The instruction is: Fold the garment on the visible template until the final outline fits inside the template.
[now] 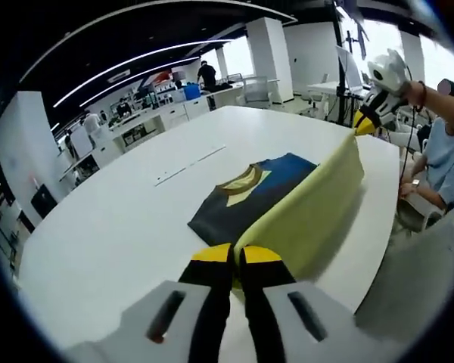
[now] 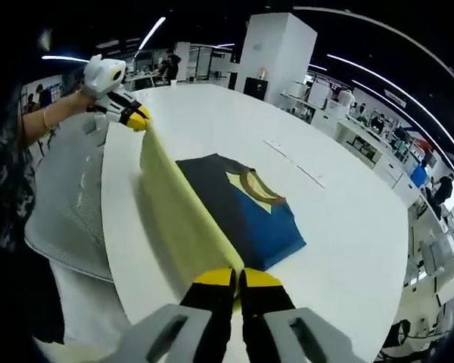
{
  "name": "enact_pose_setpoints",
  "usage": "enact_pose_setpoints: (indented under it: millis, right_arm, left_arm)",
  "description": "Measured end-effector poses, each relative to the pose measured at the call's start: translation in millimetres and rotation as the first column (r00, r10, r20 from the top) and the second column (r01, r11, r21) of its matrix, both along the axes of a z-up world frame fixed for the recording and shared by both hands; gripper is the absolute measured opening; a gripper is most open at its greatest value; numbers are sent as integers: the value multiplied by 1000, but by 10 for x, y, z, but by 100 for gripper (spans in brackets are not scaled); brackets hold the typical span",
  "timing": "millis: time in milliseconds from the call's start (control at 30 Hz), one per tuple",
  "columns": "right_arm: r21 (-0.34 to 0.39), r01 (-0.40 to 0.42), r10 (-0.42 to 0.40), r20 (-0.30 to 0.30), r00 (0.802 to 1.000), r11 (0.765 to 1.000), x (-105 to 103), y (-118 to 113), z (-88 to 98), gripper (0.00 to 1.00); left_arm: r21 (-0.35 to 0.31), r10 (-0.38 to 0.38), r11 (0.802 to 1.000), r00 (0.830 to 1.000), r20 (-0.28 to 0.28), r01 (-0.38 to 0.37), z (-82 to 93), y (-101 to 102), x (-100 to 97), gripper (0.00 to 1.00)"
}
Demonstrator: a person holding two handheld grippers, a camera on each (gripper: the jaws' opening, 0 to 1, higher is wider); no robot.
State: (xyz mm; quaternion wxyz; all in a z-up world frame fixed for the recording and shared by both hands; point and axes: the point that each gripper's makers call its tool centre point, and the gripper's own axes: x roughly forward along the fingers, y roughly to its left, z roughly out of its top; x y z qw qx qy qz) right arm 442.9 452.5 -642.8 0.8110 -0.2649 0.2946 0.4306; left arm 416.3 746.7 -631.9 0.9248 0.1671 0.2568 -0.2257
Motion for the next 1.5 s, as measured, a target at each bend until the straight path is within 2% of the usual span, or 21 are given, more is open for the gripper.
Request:
enact_pose_setpoints:
  millis: [100, 267, 600, 767, 900, 1000, 1167, 1267, 1367, 1433, 1500]
  right_arm:
    - [0, -3, 3, 21, 1000, 1000, 126, 27, 46, 0]
    - [12, 12, -13, 54, 998, 1000, 336, 56, 119, 0]
    - [39, 58, -61, 96, 993, 998, 709, 96, 178, 0]
    - [69, 100, -108, 121, 987, 993, 920, 117, 242, 0]
    - [47, 125, -131, 151, 980, 991, 1094, 126, 231, 0]
    - [55, 158, -164, 152, 975, 986, 1213, 146, 193, 0]
    - [22, 190, -191, 162, 968, 981, 1360, 161, 69, 0]
    - [4, 216, -214, 162, 963, 976, 1462, 143, -30, 0]
    - [20, 259, -259, 144, 955, 966, 1573, 122, -134, 0]
    - [15, 268, -267, 146, 953, 963, 1632, 112, -197, 0]
    - [28, 279, -280, 128, 952, 960, 1686, 129, -289, 0]
  left_arm:
    - [20, 14, 1000, 999, 35, -15, 59, 12, 125, 1]
    - [-10, 75, 997, 994, 81, -75, 137, 55, 342, 1]
    - [1, 121, 992, 979, 163, -123, 204, 94, 731, 1]
    - [35, 124, 990, 972, 198, -134, 205, 118, 931, 1]
    - [59, 121, 989, 971, 207, -135, 166, 126, 1080, 1]
    - [63, 129, 987, 969, 211, -145, 142, 148, 1179, 1]
    - [51, 157, 984, 964, 216, -172, 77, 173, 1346, 1]
    - [66, 157, 982, 964, 212, -175, -6, 164, 1438, 1]
    - [84, 153, 982, 969, 195, -172, -131, 171, 1536, 1]
    - [75, 153, 983, 970, 189, -170, -202, 172, 1588, 1]
    - [96, 158, 979, 971, 177, -177, -310, 193, 1636, 1]
